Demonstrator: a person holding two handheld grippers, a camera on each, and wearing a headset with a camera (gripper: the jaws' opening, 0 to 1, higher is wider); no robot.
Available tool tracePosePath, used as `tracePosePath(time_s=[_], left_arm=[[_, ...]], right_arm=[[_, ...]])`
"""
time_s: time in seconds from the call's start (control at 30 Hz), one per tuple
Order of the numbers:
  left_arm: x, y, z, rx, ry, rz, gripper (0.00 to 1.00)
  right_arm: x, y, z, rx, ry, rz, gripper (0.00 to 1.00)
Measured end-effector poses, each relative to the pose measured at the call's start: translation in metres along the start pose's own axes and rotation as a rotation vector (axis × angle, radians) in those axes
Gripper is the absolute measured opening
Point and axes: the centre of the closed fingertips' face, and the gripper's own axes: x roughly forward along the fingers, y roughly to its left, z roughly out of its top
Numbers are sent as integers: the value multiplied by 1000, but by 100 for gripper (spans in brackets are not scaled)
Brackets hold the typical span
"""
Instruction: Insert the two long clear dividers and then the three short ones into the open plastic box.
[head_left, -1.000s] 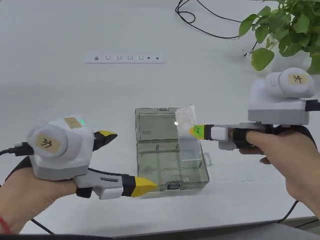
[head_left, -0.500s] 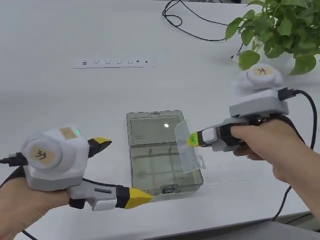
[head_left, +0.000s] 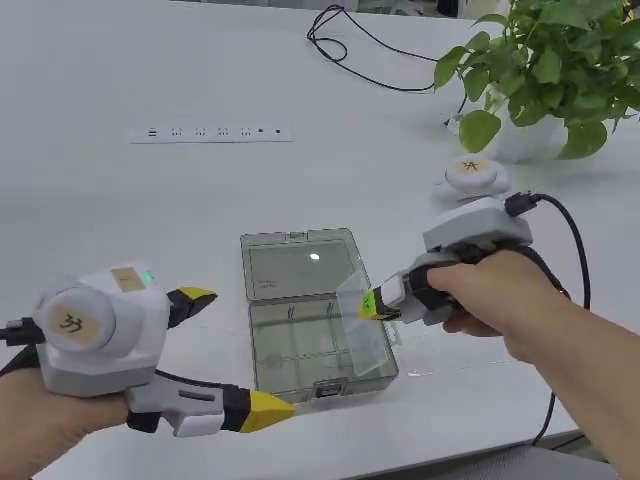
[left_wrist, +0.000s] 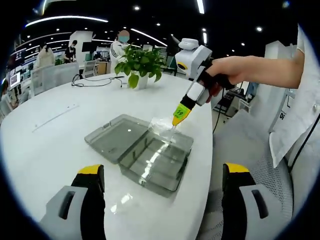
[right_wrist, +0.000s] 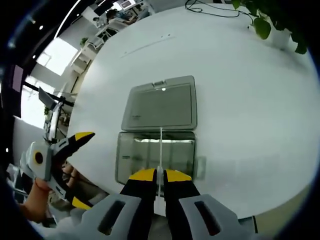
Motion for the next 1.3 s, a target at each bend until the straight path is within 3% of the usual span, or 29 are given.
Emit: tracePosePath(time_s=[0.37,0.53,0.83,1.3], left_arm=[[3,4,1,-10,-15,-6,100],[3,5,1,-20,-20,-3,99],[5,3,0,-28,-19,-7,99],[5,2,-2,-42,-22,-9,98]], right_arm=[[9,-5,1,23,5,-28,7],[8,-4,4,28,-18,-29,7],[10,-2,-4,11,-8,-57,7],[17,-8,-3,32,-10,-58,7]])
